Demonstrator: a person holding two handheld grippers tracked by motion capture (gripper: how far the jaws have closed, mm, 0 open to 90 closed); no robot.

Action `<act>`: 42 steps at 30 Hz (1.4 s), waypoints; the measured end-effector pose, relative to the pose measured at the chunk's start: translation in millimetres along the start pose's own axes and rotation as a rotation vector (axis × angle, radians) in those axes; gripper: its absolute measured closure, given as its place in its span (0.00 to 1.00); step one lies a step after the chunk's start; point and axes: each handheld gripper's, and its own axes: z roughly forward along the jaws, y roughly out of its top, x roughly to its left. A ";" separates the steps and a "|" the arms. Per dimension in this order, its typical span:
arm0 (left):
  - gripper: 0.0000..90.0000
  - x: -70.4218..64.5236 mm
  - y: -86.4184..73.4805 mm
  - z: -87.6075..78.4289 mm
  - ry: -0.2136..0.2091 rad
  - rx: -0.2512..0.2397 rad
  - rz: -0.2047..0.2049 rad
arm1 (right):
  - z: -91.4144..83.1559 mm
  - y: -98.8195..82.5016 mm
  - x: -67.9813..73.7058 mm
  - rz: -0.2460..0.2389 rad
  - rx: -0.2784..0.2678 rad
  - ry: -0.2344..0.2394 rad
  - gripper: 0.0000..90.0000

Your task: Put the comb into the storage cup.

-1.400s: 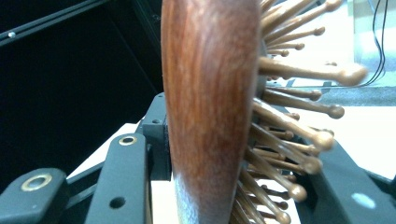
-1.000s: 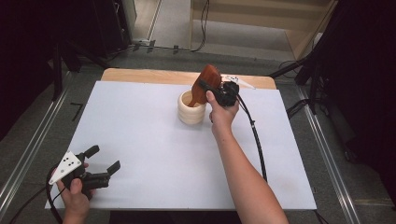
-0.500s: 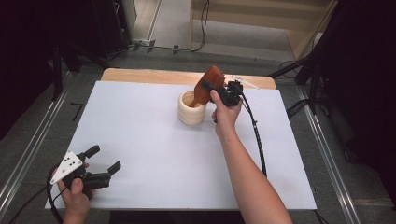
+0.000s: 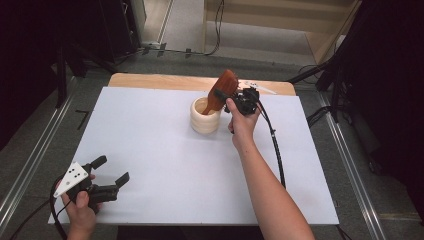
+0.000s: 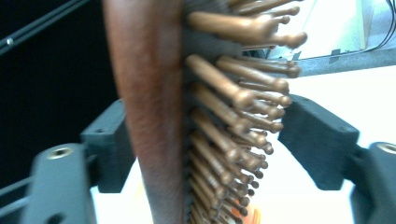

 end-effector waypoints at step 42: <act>0.00 -1.7 -0.2 1.0 0.002 0.007 0.008 | -57.4 -6.5 11.2 -0.237 0.022 -0.027 0.00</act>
